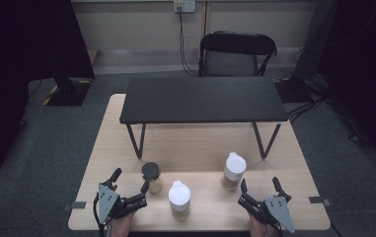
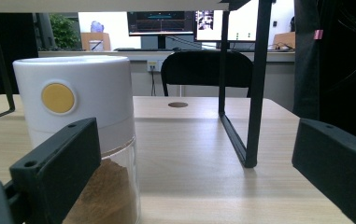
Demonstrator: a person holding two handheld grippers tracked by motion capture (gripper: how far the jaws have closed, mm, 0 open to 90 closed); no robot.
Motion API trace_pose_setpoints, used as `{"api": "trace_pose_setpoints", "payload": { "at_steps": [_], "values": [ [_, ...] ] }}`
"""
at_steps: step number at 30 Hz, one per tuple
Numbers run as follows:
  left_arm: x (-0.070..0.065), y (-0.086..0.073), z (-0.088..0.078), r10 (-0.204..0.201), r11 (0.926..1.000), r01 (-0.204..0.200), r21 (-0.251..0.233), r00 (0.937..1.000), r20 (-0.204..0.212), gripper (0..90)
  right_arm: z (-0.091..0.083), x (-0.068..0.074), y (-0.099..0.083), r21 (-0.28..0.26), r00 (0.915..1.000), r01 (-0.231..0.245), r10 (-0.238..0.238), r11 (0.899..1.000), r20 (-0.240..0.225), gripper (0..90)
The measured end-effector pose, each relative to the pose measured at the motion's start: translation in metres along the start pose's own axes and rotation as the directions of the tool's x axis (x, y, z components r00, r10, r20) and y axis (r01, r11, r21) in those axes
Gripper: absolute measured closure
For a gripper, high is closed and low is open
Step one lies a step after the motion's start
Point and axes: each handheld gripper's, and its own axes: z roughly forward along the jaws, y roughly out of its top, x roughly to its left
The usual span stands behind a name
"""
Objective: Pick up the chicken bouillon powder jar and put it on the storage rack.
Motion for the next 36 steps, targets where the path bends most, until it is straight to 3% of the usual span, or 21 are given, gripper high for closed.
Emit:
{"api": "trace_pose_setpoints", "payload": {
  "at_steps": [9, 14, 29, 36],
  "values": [
    [-0.002, 0.004, 0.004, 0.009, 0.9999, -0.009, 0.005, 0.9999, 0.014, 0.0, 0.000, 0.000, 0.000, -0.001, 1.0000, -0.001, 0.001, 1.000, -0.001, 0.0],
    [-0.002, 0.007, 0.008, 0.012, 0.9999, -0.012, 0.005, 0.9999, -0.007, 0.1, 0.000, 0.000, 0.000, 0.000, 1.0000, -0.001, 0.001, 1.000, -0.003, 0.0],
    [-0.011, 0.009, 0.027, -0.006, 0.9993, 0.004, 0.036, 0.9982, 0.059, 7.1, 0.000, 0.000, 0.000, 0.003, 1.0000, 0.000, 0.000, 1.000, 0.001, 0.0],
    [-0.013, 0.002, 0.035, -0.006, 0.9958, -0.002, 0.091, 0.9960, 0.089, 14.1, 0.000, 0.000, 0.000, 0.002, 1.0000, -0.001, 0.001, 1.000, 0.004, 0.0]
  ]
}}
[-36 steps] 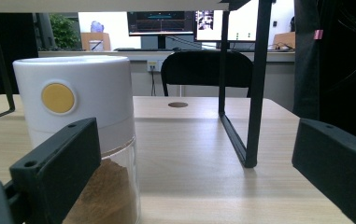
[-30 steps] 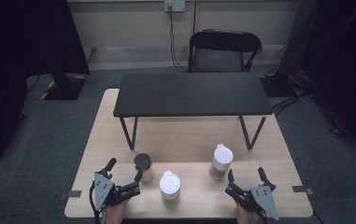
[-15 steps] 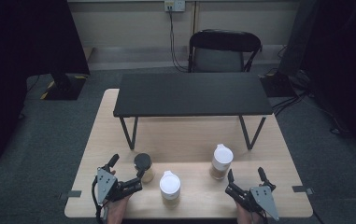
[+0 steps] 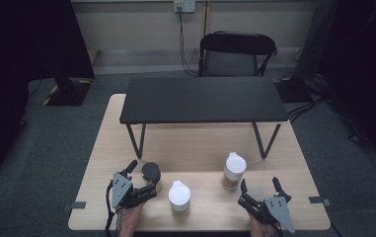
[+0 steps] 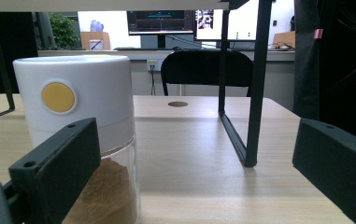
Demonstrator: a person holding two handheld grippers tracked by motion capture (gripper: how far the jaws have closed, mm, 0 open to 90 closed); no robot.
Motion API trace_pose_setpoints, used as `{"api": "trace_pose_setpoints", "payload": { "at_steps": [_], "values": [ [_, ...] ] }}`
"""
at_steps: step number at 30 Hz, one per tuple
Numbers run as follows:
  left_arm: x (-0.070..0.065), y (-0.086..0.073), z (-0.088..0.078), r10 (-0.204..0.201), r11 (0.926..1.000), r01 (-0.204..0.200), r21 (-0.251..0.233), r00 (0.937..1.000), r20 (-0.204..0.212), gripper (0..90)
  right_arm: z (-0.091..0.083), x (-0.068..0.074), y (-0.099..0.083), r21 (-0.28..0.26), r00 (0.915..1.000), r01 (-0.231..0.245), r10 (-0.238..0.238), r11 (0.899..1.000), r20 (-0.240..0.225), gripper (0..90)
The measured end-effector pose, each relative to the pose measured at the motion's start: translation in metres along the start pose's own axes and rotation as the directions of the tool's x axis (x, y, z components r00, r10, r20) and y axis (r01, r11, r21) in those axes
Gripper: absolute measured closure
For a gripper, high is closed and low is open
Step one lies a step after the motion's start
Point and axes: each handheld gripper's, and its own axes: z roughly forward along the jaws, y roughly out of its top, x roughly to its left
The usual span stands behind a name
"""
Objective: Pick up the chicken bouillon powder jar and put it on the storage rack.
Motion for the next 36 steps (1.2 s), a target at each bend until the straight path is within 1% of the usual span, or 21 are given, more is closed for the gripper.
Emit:
{"api": "trace_pose_setpoints", "payload": {
  "at_steps": [2, 4, 7, 11, 14, 16, 17, 19, 26, 32, 36],
  "values": [
    [0.000, -0.004, 0.002, -0.012, 0.9998, 0.012, 0.015, 0.9999, 0.008, 14.9, 0.000, 0.000, 0.000, 0.000, 1.0000, 0.000, 0.000, 1.000, 0.001, 0.0],
    [-0.001, -0.008, 0.004, -0.005, 0.9994, 0.004, 0.035, 0.9999, 0.013, 17.8, 0.000, 0.000, 0.000, 0.001, 1.0000, 0.000, 0.000, 1.000, 0.000, 0.0],
    [-0.002, -0.010, 0.006, 0.003, 0.9987, -0.004, 0.050, 0.9998, 0.019, 21.0, 0.000, 0.000, 0.000, -0.001, 1.0000, 0.000, 0.000, 1.000, 0.000, 0.0],
    [-0.001, -0.012, 0.007, -0.003, 0.9984, 0.002, 0.057, 0.9998, 0.017, 24.7, 0.000, 0.000, 0.000, -0.001, 1.0000, 0.000, 0.000, 1.000, 0.001, 0.0],
    [0.000, -0.014, 0.009, -0.012, 0.9977, 0.012, 0.067, 0.9999, 0.004, 28.5, 0.000, 0.000, 0.000, -0.002, 1.0000, 0.000, 0.000, 1.000, -0.001, 0.0],
    [0.001, -0.015, 0.011, -0.029, 0.9974, 0.028, 0.066, 0.9995, 0.014, 29.4, 0.000, 0.000, 0.000, -0.001, 1.0000, 0.000, 0.000, 1.000, -0.001, 0.0],
    [0.001, -0.016, 0.011, -0.030, 0.9975, 0.029, 0.064, 0.9994, 0.018, 31.5, 0.000, 0.000, 0.000, -0.001, 1.0000, 0.000, 0.000, 1.000, 0.000, 0.0],
    [0.000, -0.016, 0.011, -0.018, 0.9981, 0.017, 0.060, 0.9997, 0.016, 32.3, 0.000, 0.000, 0.000, -0.001, 1.0000, 0.000, 0.000, 1.000, 0.000, 0.0],
    [-0.001, -0.016, 0.010, 0.005, 0.9986, -0.006, 0.053, 0.9999, 0.016, 34.4, 0.000, 0.000, 0.000, -0.001, 1.0000, 0.000, 0.000, 1.000, -0.002, 0.0],
    [-0.002, -0.015, 0.010, 0.001, 0.9985, -0.002, 0.055, 1.0000, 0.008, 34.8, 0.000, 0.000, 0.000, -0.001, 1.0000, 0.001, -0.001, 1.000, -0.002, 0.0],
    [-0.002, -0.014, 0.008, 0.008, 0.9979, -0.009, 0.064, 0.9999, 0.007, 34.9, 0.000, 0.000, 0.000, 0.000, 1.0000, 0.001, -0.001, 1.000, -0.002, 0.0]
  ]
}}
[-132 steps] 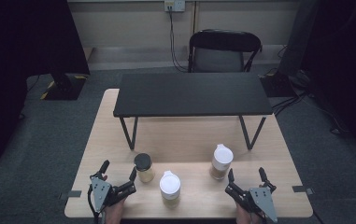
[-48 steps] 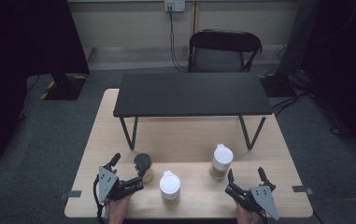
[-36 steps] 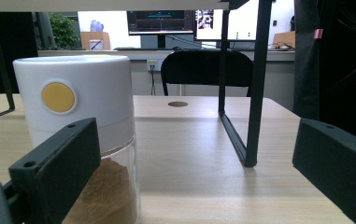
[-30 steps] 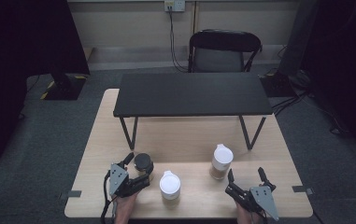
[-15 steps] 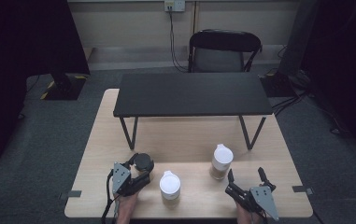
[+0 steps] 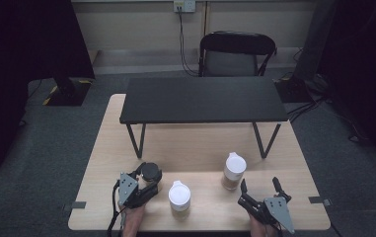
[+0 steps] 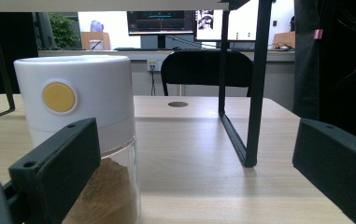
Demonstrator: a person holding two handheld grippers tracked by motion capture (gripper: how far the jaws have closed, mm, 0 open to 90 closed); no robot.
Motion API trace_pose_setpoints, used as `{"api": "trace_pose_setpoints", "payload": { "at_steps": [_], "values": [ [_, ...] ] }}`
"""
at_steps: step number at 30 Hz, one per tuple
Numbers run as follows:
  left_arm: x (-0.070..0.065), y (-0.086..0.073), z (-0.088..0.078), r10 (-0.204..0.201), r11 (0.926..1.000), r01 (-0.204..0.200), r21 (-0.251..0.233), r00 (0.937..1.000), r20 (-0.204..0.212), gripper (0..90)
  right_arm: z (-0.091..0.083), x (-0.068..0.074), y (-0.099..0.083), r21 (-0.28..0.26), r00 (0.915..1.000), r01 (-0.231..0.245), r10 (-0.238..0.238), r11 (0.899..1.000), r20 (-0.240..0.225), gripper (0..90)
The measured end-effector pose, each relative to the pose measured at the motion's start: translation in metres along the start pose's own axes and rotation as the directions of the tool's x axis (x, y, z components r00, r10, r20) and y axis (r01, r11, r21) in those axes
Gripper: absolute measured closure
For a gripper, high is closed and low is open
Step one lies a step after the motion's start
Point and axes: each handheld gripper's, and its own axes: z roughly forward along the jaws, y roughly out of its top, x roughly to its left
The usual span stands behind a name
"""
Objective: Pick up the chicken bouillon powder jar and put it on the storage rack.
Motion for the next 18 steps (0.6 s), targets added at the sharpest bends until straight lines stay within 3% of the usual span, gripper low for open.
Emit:
{"api": "trace_pose_setpoints", "payload": {
  "at_steps": [18],
  "values": [
    [-0.006, 0.018, -0.004, 0.024, 0.9996, -0.024, -0.015, 0.9995, 0.021, 34.9, 0.000, 0.000, 0.000, -0.002, 1.0000, 0.000, 0.000, 1.000, 0.001, 0.0]
  ]
}}
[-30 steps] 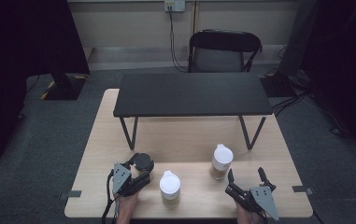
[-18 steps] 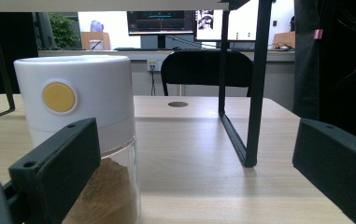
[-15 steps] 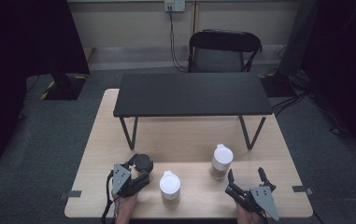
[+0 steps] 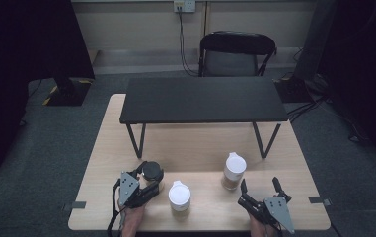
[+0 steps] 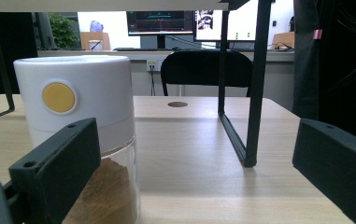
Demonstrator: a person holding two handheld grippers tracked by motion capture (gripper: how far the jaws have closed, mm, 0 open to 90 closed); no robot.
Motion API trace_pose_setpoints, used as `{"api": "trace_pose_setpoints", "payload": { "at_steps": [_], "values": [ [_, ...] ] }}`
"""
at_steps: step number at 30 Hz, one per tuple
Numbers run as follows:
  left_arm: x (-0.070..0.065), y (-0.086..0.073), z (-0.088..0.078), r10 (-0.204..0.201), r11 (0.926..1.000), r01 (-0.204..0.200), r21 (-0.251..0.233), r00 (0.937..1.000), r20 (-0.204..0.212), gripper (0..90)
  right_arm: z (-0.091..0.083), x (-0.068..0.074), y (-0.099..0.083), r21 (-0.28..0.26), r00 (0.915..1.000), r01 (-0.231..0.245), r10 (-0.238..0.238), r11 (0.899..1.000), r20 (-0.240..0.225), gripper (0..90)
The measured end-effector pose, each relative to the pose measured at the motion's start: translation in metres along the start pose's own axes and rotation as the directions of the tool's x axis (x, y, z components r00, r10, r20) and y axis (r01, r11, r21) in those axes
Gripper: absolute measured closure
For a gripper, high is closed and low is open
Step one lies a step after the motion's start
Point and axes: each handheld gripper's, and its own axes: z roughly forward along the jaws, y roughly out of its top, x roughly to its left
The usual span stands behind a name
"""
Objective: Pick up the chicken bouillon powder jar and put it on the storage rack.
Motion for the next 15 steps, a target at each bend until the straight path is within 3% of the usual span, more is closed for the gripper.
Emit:
{"api": "trace_pose_setpoints", "payload": {
  "at_steps": [5, 9, 15],
  "values": [
    [0.000, 0.007, -0.002, 0.008, 0.9999, -0.008, -0.007, 1.0000, 0.005, 35.0, 0.000, 0.000, 0.000, -0.002, 1.0000, 0.000, 0.000, 1.000, 0.001, 0.0],
    [-0.001, 0.013, -0.005, -0.015, 0.9997, 0.015, -0.017, 0.9997, 0.019, 34.9, 0.000, 0.000, 0.000, -0.001, 1.0000, 0.000, 0.000, 1.000, 0.002, 0.2],
    [-0.004, 0.022, -0.007, 0.000, 0.9996, 0.000, -0.029, 0.9998, 0.020, 34.9, 0.000, 0.000, 0.000, -0.002, 1.0000, 0.000, 0.000, 1.000, 0.001, 0.1]
  ]
}}
